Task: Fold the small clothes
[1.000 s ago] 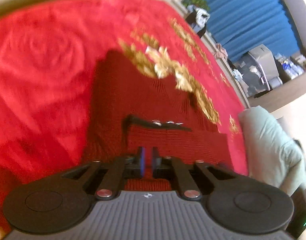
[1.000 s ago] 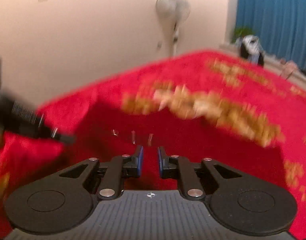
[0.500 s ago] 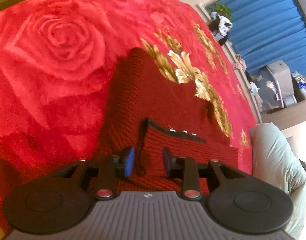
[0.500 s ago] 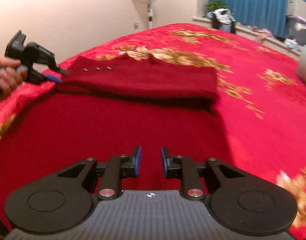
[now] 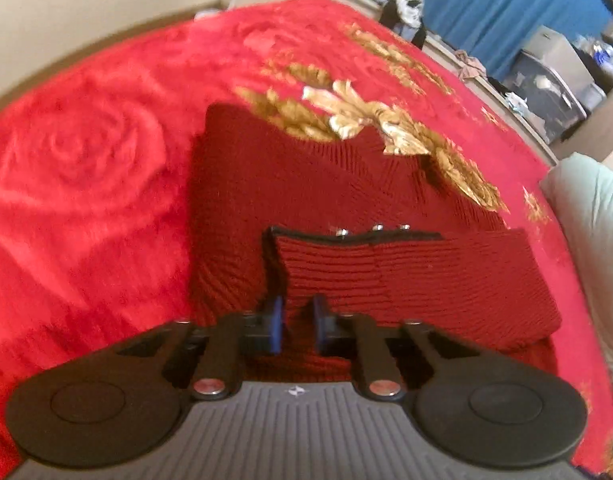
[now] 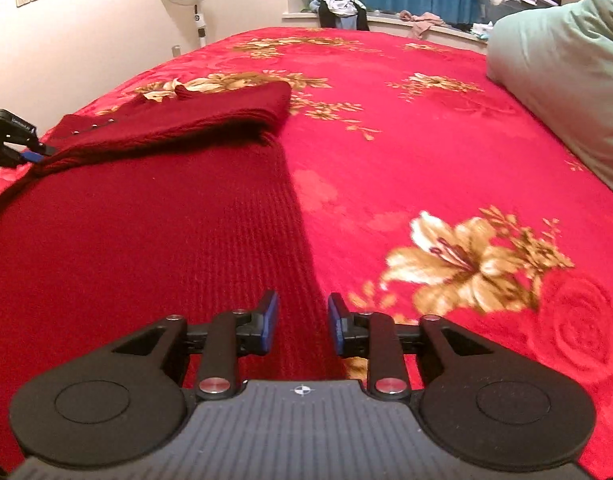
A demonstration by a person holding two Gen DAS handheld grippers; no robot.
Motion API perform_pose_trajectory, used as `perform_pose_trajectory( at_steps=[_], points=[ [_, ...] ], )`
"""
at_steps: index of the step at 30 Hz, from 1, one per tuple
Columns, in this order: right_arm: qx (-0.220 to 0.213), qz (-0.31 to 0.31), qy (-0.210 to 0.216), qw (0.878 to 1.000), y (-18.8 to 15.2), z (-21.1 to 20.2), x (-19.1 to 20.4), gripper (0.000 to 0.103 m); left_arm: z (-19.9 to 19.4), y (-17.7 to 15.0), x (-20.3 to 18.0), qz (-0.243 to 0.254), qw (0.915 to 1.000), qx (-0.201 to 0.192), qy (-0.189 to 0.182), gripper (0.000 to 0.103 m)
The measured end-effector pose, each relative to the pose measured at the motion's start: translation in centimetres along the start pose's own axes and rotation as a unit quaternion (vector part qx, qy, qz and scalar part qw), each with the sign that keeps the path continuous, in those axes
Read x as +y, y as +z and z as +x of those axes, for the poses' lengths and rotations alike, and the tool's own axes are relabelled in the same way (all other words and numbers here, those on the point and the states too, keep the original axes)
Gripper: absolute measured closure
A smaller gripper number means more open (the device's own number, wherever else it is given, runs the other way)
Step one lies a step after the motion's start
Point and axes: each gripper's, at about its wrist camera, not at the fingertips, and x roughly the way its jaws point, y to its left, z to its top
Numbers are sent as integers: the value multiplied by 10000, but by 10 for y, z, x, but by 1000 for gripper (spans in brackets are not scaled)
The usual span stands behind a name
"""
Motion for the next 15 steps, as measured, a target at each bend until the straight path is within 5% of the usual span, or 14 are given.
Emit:
perform_pose_trajectory(
  at_steps=[2, 5, 9, 13, 15],
  points=[
    [33, 77, -60, 9999, -8, 4, -4, 71, -17, 7, 6, -178, 9991, -369, -142, 103],
    [105, 163, -50, 9998, -8, 13, -5, 71, -37, 14, 13, -298, 9947, -989, -13, 102],
    [117, 82, -43, 9999, -8, 18, -3, 71, -34, 8, 3, 232, 9918, -1056, 687, 102],
    [127, 169, -25, 9998, -8, 18, -5, 70, -49, 3, -10, 397, 9878, -1496, 165, 101],
    [137, 170, -41, 9998, -9, 18, -5, 70, -40, -2, -17, 639, 9886, -1364, 34, 97]
  ],
)
